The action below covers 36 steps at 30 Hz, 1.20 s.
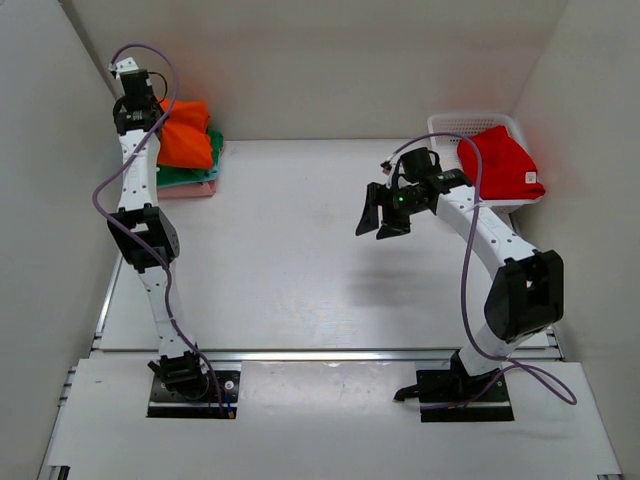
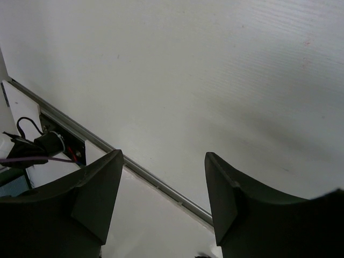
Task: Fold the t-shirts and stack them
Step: Put the neatly folded tshirt into the corner of the board with the left arm
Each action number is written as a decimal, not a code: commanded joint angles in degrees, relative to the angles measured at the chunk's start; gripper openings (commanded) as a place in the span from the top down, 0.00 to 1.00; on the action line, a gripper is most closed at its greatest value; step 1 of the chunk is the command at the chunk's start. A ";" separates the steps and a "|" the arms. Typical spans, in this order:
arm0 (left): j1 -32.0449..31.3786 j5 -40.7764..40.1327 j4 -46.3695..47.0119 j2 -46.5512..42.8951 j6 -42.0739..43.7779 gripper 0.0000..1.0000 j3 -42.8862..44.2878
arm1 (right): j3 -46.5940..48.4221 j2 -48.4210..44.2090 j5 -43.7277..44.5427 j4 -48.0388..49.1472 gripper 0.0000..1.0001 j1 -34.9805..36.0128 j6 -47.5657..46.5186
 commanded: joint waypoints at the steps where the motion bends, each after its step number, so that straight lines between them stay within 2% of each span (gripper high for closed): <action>1: 1.46 2.25 3.22 -0.79 -1.77 1.00 1.32 | 3.97 1.48 -0.66 -0.39 0.40 0.56 0.82; 7: 4.19 4.71 4.45 1.93 -4.05 1.00 1.32 | 7.22 3.94 0.30 -2.59 0.41 1.34 0.55; 11: 5.42 4.90 4.54 5.18 -5.46 0.91 2.29 | 10.20 5.79 0.65 -4.08 0.41 2.57 0.73; 13: 6.39 3.67 4.19 6.76 -6.43 0.67 3.60 | 10.56 6.32 1.35 -5.04 0.41 3.27 0.73; 14: 6.39 2.96 4.80 7.11 -6.61 0.62 4.39 | 11.53 6.67 1.35 -5.49 0.40 3.88 1.25; 15: 6.48 2.52 5.15 7.55 -7.30 0.52 4.48 | 11.62 6.85 1.62 -5.32 0.40 3.98 1.08; 17: 6.30 1.82 7.60 7.73 -6.70 0.23 4.93 | 10.75 7.12 1.53 -4.53 0.40 4.59 1.78; 18: 6.39 1.73 9.35 7.82 -6.61 0.03 5.27 | 9.44 6.33 1.01 -3.91 0.41 5.03 2.13; 24: 4.99 7.51 12.01 7.12 -11.17 0.02 8.79 | 4.85 2.46 4.95 0.66 0.40 6.70 5.82; 29: 1.39 16.22 10.25 -0.15 -11.01 0.02 2.48 | 0.82 -1.84 9.34 2.59 0.40 5.12 6.53; 31: -1.15 20.52 10.60 -5.87 -9.96 0.01 -8.20 | -1.46 -4.73 10.67 2.95 0.39 4.51 6.44; 32: -2.04 21.23 10.52 -9.37 -9.25 0.01 -11.22 | -2.26 -5.27 11.37 2.69 0.39 4.16 5.92; 33: -3.27 21.33 10.69 -13.67 -8.72 0.01 -18.12 | -2.79 -6.32 11.64 1.99 0.39 3.37 5.22; 34: -4.50 22.46 11.30 -15.80 -9.94 0.01 -25.06 | -3.31 -6.77 11.38 1.20 0.39 2.06 4.52; 35: -5.47 23.34 12.52 -20.00 -10.91 0.02 -28.35 | -3.93 -7.64 11.46 0.93 0.39 1.35 3.90; 36: -5.56 27.87 13.67 -24.57 -12.74 0.01 -35.35 | -4.11 -8.08 12.25 0.58 0.39 0.73 2.68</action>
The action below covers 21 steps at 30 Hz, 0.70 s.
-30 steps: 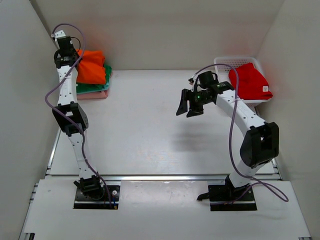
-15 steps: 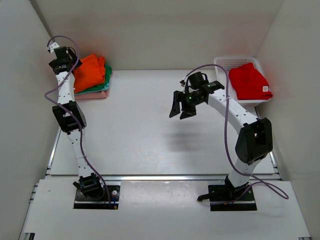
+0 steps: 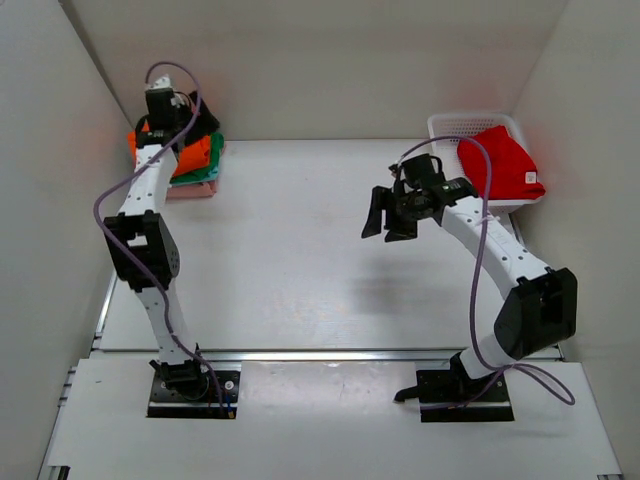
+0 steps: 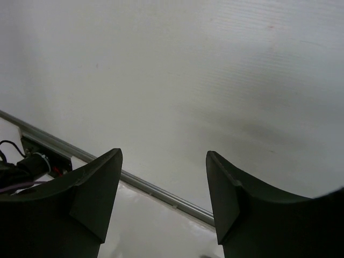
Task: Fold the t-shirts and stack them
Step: Put the neatly folded tshirt into the corner of the board with the left arm
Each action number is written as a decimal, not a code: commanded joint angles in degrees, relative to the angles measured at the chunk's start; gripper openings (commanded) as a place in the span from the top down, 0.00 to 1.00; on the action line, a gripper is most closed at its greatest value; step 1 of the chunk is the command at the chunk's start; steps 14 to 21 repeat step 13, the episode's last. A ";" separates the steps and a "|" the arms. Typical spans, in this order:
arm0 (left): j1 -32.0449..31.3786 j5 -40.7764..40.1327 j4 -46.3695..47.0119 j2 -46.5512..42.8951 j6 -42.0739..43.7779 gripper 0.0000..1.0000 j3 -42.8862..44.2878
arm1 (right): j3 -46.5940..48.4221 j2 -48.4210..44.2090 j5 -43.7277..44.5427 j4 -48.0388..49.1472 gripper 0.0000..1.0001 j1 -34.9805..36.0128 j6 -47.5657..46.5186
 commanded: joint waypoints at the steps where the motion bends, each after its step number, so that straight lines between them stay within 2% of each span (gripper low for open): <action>1: -2.09 14.54 5.08 -16.35 -3.34 0.01 -16.85 | -1.22 -3.60 2.92 -0.43 0.39 -2.61 -4.13; 2: -2.96 18.07 7.02 -18.39 -3.78 0.01 -22.74 | -0.79 -4.74 3.53 -0.52 0.38 -2.71 -4.84; 3: -3.23 18.37 7.47 -22.33 -4.92 0.01 -24.89 | -0.61 -5.01 4.06 -1.22 0.37 -3.32 -5.54; 5: -7.77 15.66 4.42 -25.78 -4.67 0.01 -28.77 | -2.53 -8.08 4.33 -1.84 0.38 -4.29 -5.99; 6: -9.10 14.34 3.01 -26.93 -3.10 0.02 -28.26 | -4.81 -8.53 3.28 -0.71 0.39 -5.16 -5.90; 9: -18.49 9.59 -6.47 -28.43 0.43 0.01 -25.36 | -9.47 -14.76 1.87 0.88 0.39 -6.49 -6.51; 12: -22.38 11.41 -12.72 -30.19 0.96 0.02 -25.44 | -12.20 -18.72 3.18 1.33 0.38 -8.50 -8.26; 13: -22.65 11.95 -14.91 -31.50 1.22 0.01 -25.79 | -13.52 -19.60 2.92 2.11 0.38 -9.81 -8.88; 21: -22.65 11.95 -14.91 -31.50 1.22 0.01 -25.79 | -13.52 -19.60 2.92 2.11 0.38 -9.81 -8.88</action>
